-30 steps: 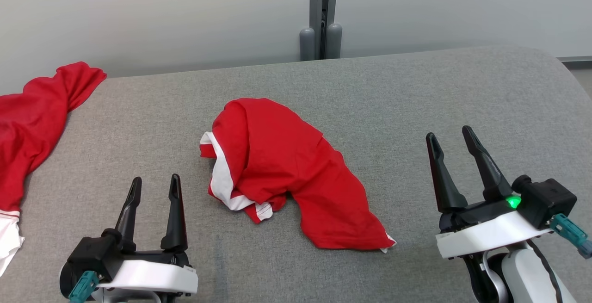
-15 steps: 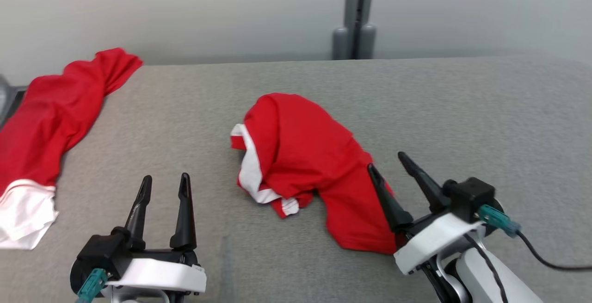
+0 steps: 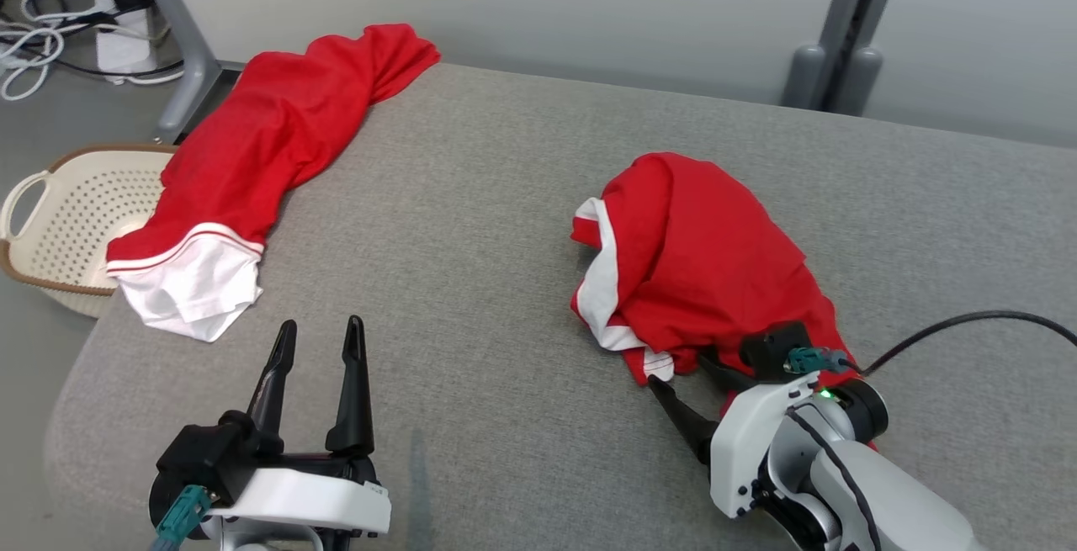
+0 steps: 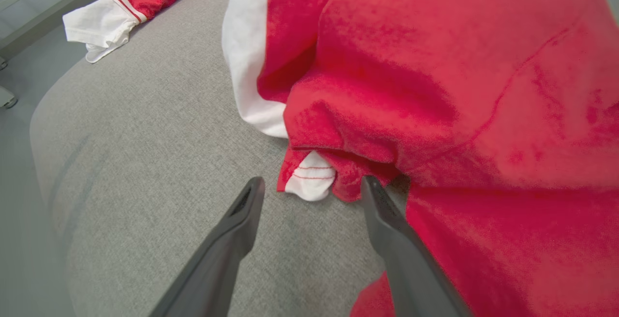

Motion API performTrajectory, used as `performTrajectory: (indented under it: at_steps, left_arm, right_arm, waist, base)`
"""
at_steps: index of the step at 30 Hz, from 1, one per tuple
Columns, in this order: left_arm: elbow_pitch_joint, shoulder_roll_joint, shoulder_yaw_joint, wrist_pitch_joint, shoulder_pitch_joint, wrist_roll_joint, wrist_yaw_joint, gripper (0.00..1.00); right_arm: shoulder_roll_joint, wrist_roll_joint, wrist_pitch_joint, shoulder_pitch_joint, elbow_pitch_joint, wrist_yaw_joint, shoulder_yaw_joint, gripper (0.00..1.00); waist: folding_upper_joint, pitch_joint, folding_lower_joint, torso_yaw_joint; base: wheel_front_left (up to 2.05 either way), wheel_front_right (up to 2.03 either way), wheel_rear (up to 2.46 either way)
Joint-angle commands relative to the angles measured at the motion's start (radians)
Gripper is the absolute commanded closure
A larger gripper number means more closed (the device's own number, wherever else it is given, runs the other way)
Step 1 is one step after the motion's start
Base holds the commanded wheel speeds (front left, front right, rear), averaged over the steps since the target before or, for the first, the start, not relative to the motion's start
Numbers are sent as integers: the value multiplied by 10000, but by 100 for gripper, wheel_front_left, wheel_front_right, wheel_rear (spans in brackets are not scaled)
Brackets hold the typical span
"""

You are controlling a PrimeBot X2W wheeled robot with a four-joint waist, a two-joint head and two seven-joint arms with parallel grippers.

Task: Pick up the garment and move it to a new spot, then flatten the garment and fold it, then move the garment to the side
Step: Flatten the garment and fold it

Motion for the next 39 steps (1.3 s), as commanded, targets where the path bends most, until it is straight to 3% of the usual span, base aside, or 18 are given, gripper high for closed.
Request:
performTrajectory:
  at_steps: [1, 11, 12, 14, 15, 23, 27, 33, 39]
  left_arm:
    - [34, 16, -4, -5, -141, -52, 18, 0]
    - [168, -1, -74, -5, -183, -329, 60, 0]
    - [179, 0, -77, -5, -193, -350, 55, 0]
    - [204, -1, -73, -5, -213, -367, 80, 0]
    - [218, 1, -54, -5, -212, -384, 94, 0]
    - [297, 2, 125, -5, -200, -297, 32, 0]
    - [348, 2, 272, -5, -133, -133, -56, 0]
    - [340, 2, 445, -4, -59, 77, -161, 0]
    - [378, 3, 539, -6, -70, 177, -231, 0]
  right_arm:
    - [-5, 80, 67, -226, 260, 20, -10, 0]
    - [631, -417, 298, -959, 2318, 20, -522, 0]
    - [664, -467, 324, -996, 2471, 20, -503, 16]
    - [762, -496, 286, -1039, 2689, 20, -477, 94]
    - [805, -513, 286, -1059, 2772, 20, -428, 100]
    - [881, -279, -137, -1239, 2608, 18, -157, 100]
    - [656, 31, -602, -1313, 1933, 20, -93, 100]
    - [-61, 564, -816, -1180, 368, 18, -251, 100]
    - [-1221, 1161, -114, -559, -1566, 17, -604, 100]
  waist:
    - [0, 105, 0, 470]
    - [0, 194, 0, 962]
    - [0, 198, 0, 969]
    - [0, 199, 0, 963]
    - [0, 192, 0, 944]
    - [0, 42, 0, 520]
    - [0, -146, 0, -1]
    - [0, -280, 0, -903]
    - [0, -333, 0, -1846]
  base:
    - [0, 0, 0]
    - [0, 0, 0]
    - [0, 0, 0]
    - [0, 0, 0]
    - [0, 0, 0]
    - [0, 0, 0]
    - [0, 0, 0]
    - [0, 0, 0]
    - [0, 0, 0]
